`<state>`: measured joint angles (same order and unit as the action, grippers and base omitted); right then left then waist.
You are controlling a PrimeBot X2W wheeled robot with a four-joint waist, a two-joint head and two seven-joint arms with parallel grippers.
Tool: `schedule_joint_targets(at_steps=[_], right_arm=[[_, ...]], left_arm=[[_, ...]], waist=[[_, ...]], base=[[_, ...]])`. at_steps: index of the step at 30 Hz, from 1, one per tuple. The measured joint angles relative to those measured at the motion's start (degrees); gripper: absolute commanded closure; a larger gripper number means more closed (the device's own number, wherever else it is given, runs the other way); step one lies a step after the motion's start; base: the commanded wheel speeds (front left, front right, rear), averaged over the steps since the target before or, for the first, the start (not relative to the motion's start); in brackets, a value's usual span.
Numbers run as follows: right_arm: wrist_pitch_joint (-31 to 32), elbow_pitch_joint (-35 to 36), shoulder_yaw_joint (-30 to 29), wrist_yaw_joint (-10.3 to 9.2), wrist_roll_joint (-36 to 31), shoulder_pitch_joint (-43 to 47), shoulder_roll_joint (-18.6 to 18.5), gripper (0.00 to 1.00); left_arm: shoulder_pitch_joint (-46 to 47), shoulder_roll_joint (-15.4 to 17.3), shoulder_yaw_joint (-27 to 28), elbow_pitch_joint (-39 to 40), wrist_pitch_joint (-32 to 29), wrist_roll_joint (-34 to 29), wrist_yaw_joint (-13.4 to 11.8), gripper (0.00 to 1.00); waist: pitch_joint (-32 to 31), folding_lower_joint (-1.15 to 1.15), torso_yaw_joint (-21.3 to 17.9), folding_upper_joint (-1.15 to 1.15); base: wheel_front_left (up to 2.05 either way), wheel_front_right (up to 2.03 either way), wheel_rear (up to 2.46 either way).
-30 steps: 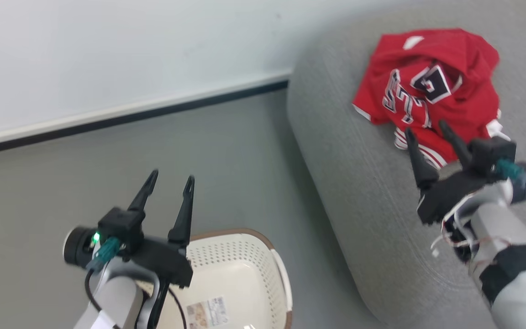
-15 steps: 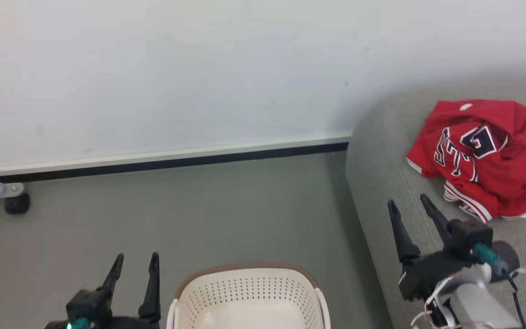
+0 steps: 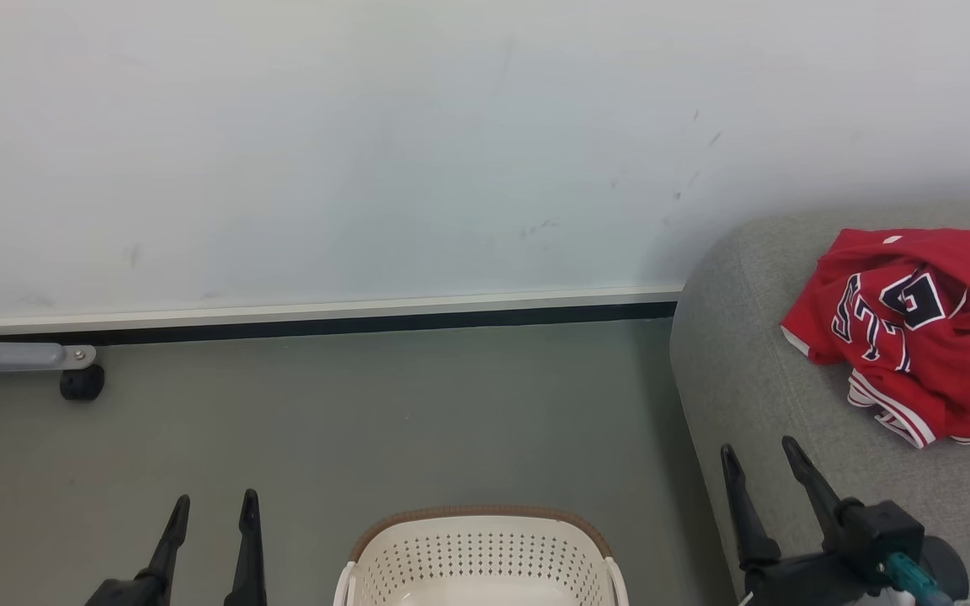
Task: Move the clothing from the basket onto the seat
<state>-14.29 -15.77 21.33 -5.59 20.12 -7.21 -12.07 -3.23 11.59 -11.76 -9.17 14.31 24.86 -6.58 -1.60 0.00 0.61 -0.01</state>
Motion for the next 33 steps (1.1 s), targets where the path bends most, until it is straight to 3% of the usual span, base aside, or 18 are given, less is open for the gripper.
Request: schedule_joint_targets(at_steps=[12, 26, 27, 33], right_arm=[[0.0, 7.3, -3.3, -1.03, -1.5, 6.9, -0.2, 0.00], [0.0, 11.2, -6.5, -1.47, -2.5, 8.8, -0.3, 0.00], [0.0, 11.4, -6.6, -1.47, -2.6, 9.0, -0.2, 1.00], [0.2, 8.3, -6.0, -1.44, -2.4, 10.6, 1.2, 1.00]], left_arm=[[-1.1, -0.4, 2.1, 2.9, 0.0, -1.3, -0.1, 0.00], [-2.0, -0.7, 3.7, 4.6, 0.0, -1.9, -0.2, 0.00], [-2.1, -0.7, 3.9, 4.8, 0.0, -1.9, -0.2, 1.00], [-3.3, -2.0, 3.4, 1.8, -0.2, -1.4, 0.0, 1.00]], waist=[[0.2, 0.00, -0.4, 0.01], [0.8, 0.00, -0.5, 0.01], [0.9, 0.00, -0.5, 0.01], [0.9, 0.00, -0.5, 0.01]], base=[[0.00, 0.00, 0.00], [0.00, 0.00, 0.00], [0.00, 0.00, 0.00], [0.00, 0.00, 0.00]])
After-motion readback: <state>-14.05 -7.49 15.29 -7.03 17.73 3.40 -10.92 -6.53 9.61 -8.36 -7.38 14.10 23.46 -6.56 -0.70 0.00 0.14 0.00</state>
